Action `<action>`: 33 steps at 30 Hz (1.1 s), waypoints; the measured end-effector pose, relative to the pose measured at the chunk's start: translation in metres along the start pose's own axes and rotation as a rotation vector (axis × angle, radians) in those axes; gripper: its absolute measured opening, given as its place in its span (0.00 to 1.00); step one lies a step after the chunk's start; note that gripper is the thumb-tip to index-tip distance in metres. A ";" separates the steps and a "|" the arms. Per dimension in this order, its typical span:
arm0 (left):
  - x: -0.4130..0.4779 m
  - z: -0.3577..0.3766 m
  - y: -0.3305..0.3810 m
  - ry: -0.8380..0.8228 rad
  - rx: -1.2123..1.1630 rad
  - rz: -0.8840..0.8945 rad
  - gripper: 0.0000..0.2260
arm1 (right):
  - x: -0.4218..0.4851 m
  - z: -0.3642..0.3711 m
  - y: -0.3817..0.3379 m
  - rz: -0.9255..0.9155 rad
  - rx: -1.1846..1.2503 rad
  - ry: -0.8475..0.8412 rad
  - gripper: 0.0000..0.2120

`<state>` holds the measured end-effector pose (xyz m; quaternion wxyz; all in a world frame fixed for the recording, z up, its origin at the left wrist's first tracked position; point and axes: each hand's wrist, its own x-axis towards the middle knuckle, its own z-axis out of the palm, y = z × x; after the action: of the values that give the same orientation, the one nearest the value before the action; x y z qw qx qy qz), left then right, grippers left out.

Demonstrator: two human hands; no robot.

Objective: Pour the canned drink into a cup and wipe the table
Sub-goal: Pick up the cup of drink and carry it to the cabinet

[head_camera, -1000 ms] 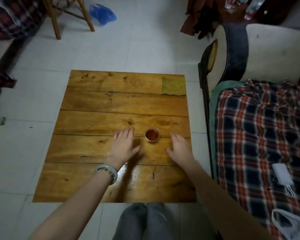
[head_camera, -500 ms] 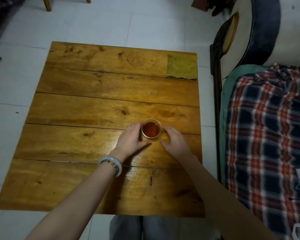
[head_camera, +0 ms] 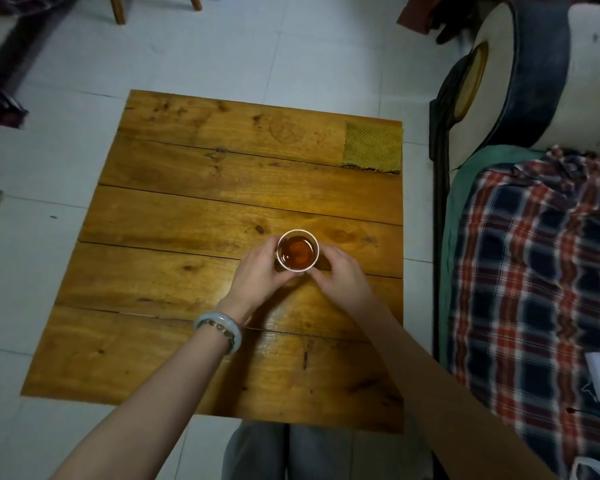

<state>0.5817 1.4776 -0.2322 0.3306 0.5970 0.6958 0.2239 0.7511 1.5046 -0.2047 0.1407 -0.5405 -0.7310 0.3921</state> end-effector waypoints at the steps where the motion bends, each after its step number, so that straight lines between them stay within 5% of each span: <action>1: -0.003 -0.011 0.003 0.021 0.008 0.005 0.29 | 0.000 -0.003 -0.010 -0.017 0.000 0.000 0.22; 11: -0.056 -0.140 0.034 0.183 -0.219 -0.062 0.35 | -0.002 -0.028 -0.135 -0.191 -0.056 -0.113 0.23; 19: -0.140 -0.249 0.035 0.398 -0.365 -0.144 0.30 | -0.017 -0.020 -0.261 -0.419 -0.018 -0.352 0.27; 33: -0.348 -0.402 -0.060 0.793 -0.402 -0.371 0.28 | -0.081 0.127 -0.470 -0.618 0.132 -0.847 0.30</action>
<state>0.2721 1.1592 0.0667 0.1831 0.2554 0.8060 0.5016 0.3820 1.3276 0.0712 -0.0243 -0.0839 -0.8227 0.5617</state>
